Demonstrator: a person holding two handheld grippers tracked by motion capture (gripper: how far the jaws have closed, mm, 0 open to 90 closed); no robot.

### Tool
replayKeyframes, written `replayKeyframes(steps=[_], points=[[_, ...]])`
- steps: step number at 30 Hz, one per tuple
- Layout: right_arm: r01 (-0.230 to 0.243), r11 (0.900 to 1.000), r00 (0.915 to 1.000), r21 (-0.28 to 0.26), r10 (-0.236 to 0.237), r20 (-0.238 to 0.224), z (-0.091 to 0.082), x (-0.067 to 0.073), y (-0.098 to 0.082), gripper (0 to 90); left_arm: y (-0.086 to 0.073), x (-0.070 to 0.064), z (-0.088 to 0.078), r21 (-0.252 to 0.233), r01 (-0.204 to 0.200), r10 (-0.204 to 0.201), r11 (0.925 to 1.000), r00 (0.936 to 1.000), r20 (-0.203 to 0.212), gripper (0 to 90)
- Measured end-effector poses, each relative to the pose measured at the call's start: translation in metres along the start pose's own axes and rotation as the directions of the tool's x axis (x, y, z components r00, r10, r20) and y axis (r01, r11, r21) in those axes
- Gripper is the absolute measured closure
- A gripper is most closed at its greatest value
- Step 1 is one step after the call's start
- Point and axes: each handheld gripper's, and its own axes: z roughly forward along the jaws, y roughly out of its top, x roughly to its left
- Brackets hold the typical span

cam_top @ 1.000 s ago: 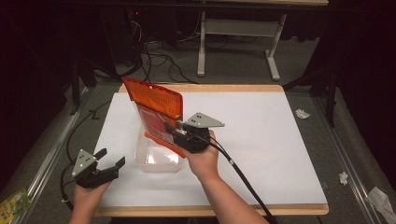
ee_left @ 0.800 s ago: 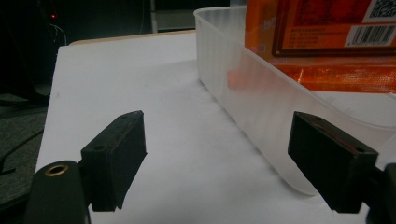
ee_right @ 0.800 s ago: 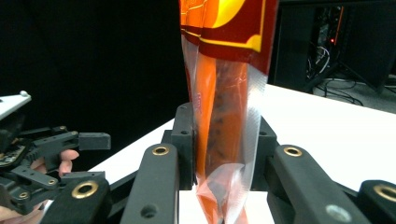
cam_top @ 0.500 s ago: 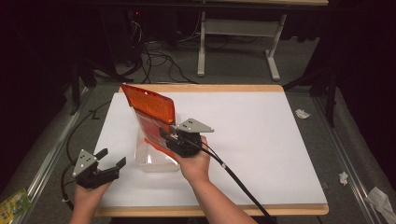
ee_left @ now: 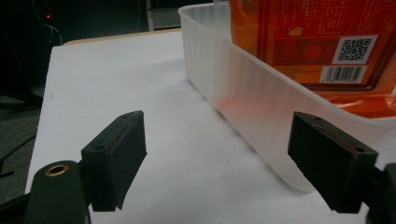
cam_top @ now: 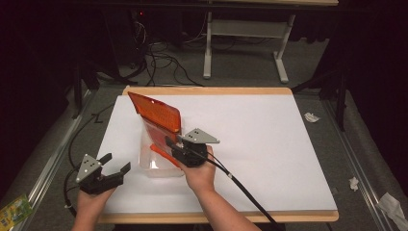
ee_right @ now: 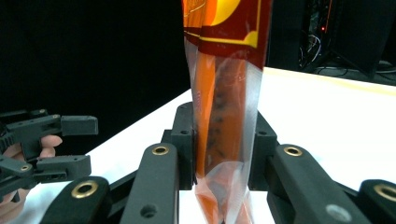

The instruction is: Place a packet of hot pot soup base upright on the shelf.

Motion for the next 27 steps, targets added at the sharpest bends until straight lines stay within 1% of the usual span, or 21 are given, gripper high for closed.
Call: replayKeyframes(steps=[3,6,7,14,17,21,27], points=[[0.02,1.0,0.9998,0.006,-0.02,-0.005,0.002,0.005,-0.004,72.1,0.0,-0.001,0.001,0.005,-0.002,0.002,1.0,1.0,0.002,20.0],[0.019,1.0,0.9998,-0.003,-0.019,-0.008,0.002,0.007,-0.008,72.1,0.0,-0.001,0.002,0.01,-0.004,0.003,0.9999,1.0,0.005,20.1],[0.011,1.0,0.9999,-0.004,-0.011,-0.011,0.002,0.007,-0.009,72.1,-0.001,-0.001,0.002,0.009,-0.004,0.004,1.0,1.0,0.005,20.0],[0.017,1.0,0.9998,-0.008,-0.017,-0.01,-0.002,0.005,-0.015,72.0,-0.001,-0.001,0.002,0.01,-0.002,0.002,1.0,1.0,0.008,20.0],[0.001,1.0,1.0,0.0,-0.001,-0.004,-0.004,0.002,-0.018,72.0,-0.001,-0.001,0.002,0.011,-0.001,0.001,0.9999,1.0,0.008,20.1],[-0.004,1.0,1.0,0.006,0.004,-0.002,-0.007,-0.003,-0.021,72.0,-0.001,-0.001,0.003,0.014,-0.002,0.002,0.9999,1.0,0.008,20.1],[0.017,1.0,0.9998,0.005,-0.017,-0.007,-0.009,-0.002,-0.025,71.9,-0.001,0.0,0.003,0.017,-0.004,0.004,0.9999,1.0,0.004,20.1]])
